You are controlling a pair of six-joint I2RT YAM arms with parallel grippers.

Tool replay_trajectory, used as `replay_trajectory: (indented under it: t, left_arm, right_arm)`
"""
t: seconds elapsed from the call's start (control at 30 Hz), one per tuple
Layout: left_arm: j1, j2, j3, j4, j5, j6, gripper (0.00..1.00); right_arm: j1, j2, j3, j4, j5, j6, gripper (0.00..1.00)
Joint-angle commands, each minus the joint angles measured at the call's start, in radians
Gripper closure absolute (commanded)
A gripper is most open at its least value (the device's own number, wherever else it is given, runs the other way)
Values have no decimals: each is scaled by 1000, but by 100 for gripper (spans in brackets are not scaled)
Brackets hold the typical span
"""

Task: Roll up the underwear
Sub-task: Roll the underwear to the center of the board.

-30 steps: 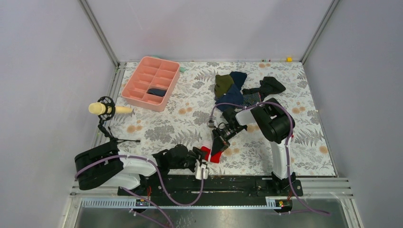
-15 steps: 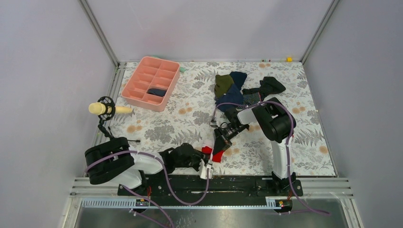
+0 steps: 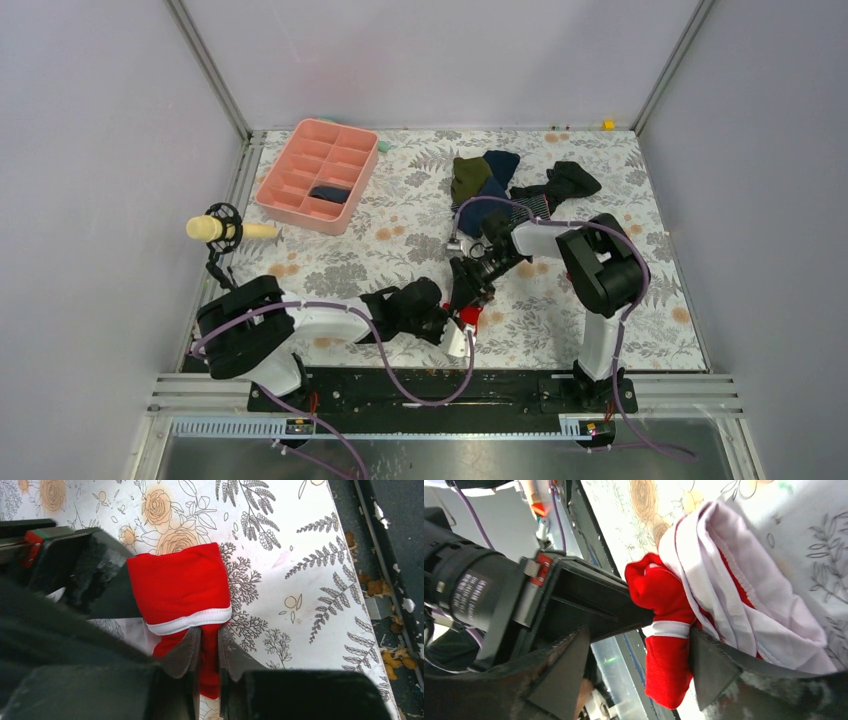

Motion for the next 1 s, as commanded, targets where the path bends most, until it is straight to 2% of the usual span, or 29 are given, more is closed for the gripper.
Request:
replay_trajectory:
  t: [0.0,0.07,0.23,0.27,0.3,0.4,0.47,0.53,0.6,0.73,0.8,0.9,0.97]
  left_arm:
    - [-17,107,-13,-313,154,-32,100]
    - [-15,108,1,-349,180,-11,100]
    - [-5,132,65,-420,207,-18,100]
    - [1,149,87,-438,211,-29,100]
    - [11,165,110,-455,216,-39,100]
    - [62,213,199,-518,274,-78,100]
    - [110,243,270,-547,330,-171,100]
    - [167,282,341,-598,426,-267,100]
    - [206,322,406,-660,518,-335,100]
    - [243,399,493,-763,614,-410,100]
    - [266,444,526,-780,656,-501,100]
    - [302,506,563,-763,696,-632,100]
    - [319,529,584,-743,702,-698,100]
  right_arm:
    - [-71,-86,144,1,55,-56,13]
    - [-118,-104,243,-52,59,-45,2]
    - [-199,-253,426,-22,153,-11,0]
    - [-205,-325,405,37,209,7,1]
    - [-206,-415,339,180,281,31,0]
    - [-204,-747,24,562,539,136,1]
    - [-202,-939,-154,667,654,153,1]
    - [-200,-1067,-224,559,626,86,1]
    - [-197,-1175,-270,374,558,-70,1]
    - [-185,-1421,-386,92,455,-462,1]
    - [-176,-1504,-405,-74,375,-648,1]
    - [-133,-1507,-399,-265,288,-841,8]
    - [-60,-1467,-411,-293,304,-887,13]
